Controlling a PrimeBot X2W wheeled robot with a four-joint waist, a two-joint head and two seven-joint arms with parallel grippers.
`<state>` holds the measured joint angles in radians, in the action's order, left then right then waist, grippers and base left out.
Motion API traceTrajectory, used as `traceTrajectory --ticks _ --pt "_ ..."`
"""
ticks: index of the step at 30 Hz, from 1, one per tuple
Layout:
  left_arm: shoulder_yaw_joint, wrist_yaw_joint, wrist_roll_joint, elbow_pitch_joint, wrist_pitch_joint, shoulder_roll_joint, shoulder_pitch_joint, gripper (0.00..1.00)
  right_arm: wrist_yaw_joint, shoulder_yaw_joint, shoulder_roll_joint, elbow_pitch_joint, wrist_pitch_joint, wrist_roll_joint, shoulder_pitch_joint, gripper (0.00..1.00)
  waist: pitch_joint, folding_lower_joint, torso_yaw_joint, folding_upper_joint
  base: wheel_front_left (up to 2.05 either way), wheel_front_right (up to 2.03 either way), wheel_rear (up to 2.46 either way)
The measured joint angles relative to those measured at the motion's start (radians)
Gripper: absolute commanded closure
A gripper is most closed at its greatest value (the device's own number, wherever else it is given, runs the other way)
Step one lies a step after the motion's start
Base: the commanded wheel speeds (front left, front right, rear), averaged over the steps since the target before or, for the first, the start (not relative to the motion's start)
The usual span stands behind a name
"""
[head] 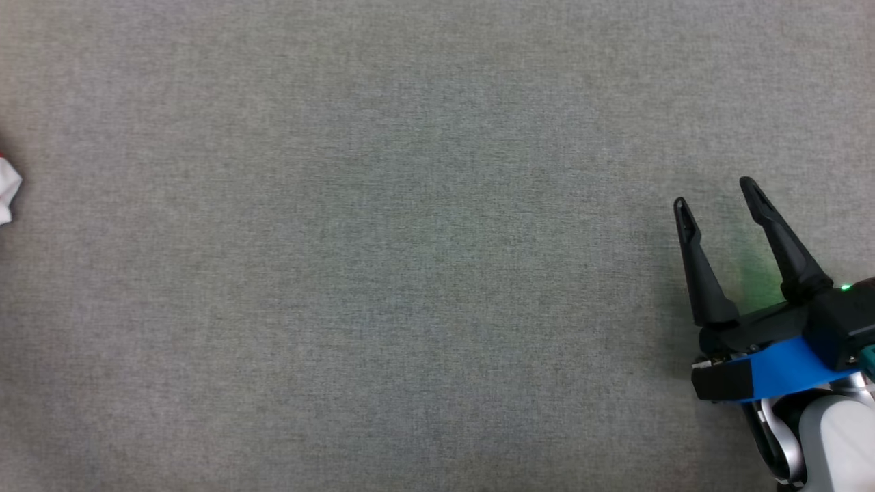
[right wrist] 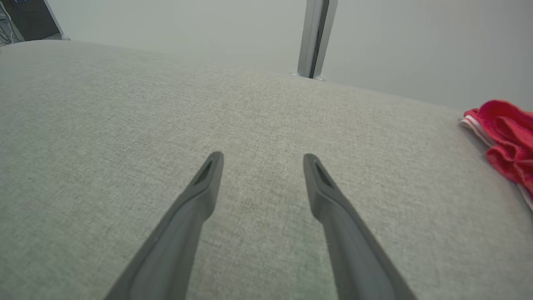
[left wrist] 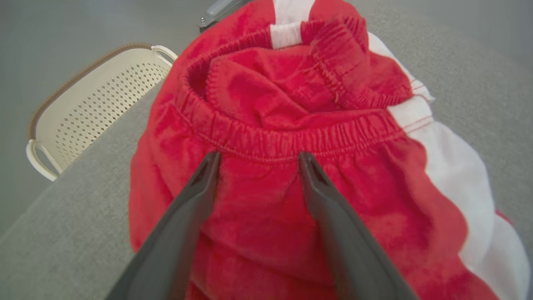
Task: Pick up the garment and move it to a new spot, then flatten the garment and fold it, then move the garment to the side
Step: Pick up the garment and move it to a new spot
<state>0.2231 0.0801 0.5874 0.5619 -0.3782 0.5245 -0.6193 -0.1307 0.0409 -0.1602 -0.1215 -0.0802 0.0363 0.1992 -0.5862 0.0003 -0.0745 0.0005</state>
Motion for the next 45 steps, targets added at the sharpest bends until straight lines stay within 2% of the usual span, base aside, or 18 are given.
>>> traceTrajectory --ticks 4,5,6,7,11,16,19,25,28,34,36,37,38,45 --pt "0.047 0.021 0.071 0.069 -0.051 -0.027 -0.022 0.0 0.0 -0.007 -0.005 -0.012 0.0 0.003 -0.006 0.0 -0.007 -0.0004 0.015 -0.0004 0.0 0.0 0.0" --pt "0.061 0.023 0.093 0.087 -0.061 -0.029 -0.031 0.62 0.0 -0.007 -0.002 -0.012 0.0 0.004 -0.008 0.0 -0.007 -0.0004 0.021 -0.0005 0.0 0.0 0.0" --pt "0.061 0.023 0.093 0.087 -0.061 -0.029 -0.031 0.62 0.0 -0.007 -0.002 -0.012 0.0 0.004 -0.008 0.0 -0.007 -0.0004 0.021 -0.0005 0.0 0.0 0.0" --pt "0.068 0.016 0.103 0.103 -0.051 -0.032 -0.032 1.0 0.0 -0.005 0.001 -0.011 -0.001 0.005 -0.008 0.0 -0.002 -0.0005 0.024 -0.0005 0.0 0.0 0.0" --pt "0.076 -0.007 0.115 0.132 -0.022 -0.032 -0.032 1.0 0.0 0.001 0.009 -0.002 -0.002 0.008 -0.008 0.0 0.014 -0.0004 0.023 -0.0006 0.0 0.0 0.0" --pt "0.049 -0.084 0.096 0.168 0.039 -0.016 -0.051 1.0 0.0 -0.001 0.018 0.034 -0.02 0.017 -0.009 0.0 0.074 -0.0002 0.005 -0.0004 0.0 0.0 0.0" --pt "0.026 -0.129 0.077 0.166 0.071 0.025 -0.098 1.0 0.0 0.007 0.031 0.067 -0.038 0.03 -0.008 0.0 0.128 -0.0004 -0.009 -0.0005 0.0 0.0 0.0" --pt "-0.051 -0.174 0.036 0.091 0.062 0.07 -0.185 1.0 0.0 0.024 0.063 0.151 -0.08 0.055 -0.021 0.0 0.253 -0.0005 -0.021 -0.0005 0.0 0.0 0.0" --pt "-0.102 -0.184 0.014 0.022 0.044 0.072 -0.222 1.0 0.0 0.019 0.075 0.182 -0.099 0.063 -0.036 0.0 0.314 -0.0006 -0.015 -0.0007 0.0 0.0 0.0" --pt "-0.222 -0.192 0.002 -0.171 -0.031 -0.008 -0.266 1.0 0.0 0.006 0.093 0.227 -0.121 0.076 -0.066 0.0 0.411 -0.0006 0.026 -0.0008 0.0 0.0 0.0" --pt "-0.262 -0.194 0.01 -0.242 -0.063 -0.046 -0.266 1.0 0.0 0.0 0.096 0.231 -0.124 0.079 -0.074 0.0 0.434 -0.0006 0.046 -0.0008 0.0 0.0 0.0" --pt "-0.296 -0.194 0.021 -0.311 -0.095 -0.088 -0.263 1.0 0.0 -0.004 0.099 0.231 -0.124 0.079 -0.084 0.0 0.451 -0.0006 0.069 -0.0008 0.0 0.0 0.0" --pt "-0.296 -0.194 0.021 -0.311 -0.095 -0.088 -0.263 1.0 0.0 -0.004 0.099 0.231 -0.124 0.079 -0.084 0.0 0.451 -0.0006 0.069 -0.0008 0.0 0.0 0.0" --pt "-0.413 -0.189 0.066 -0.48 -0.184 -0.207 -0.161 1.0 0.0 0.005 0.105 0.217 -0.116 0.078 -0.085 0.0 0.458 -0.0002 0.173 -0.0007 0.0 0.0 0.0"
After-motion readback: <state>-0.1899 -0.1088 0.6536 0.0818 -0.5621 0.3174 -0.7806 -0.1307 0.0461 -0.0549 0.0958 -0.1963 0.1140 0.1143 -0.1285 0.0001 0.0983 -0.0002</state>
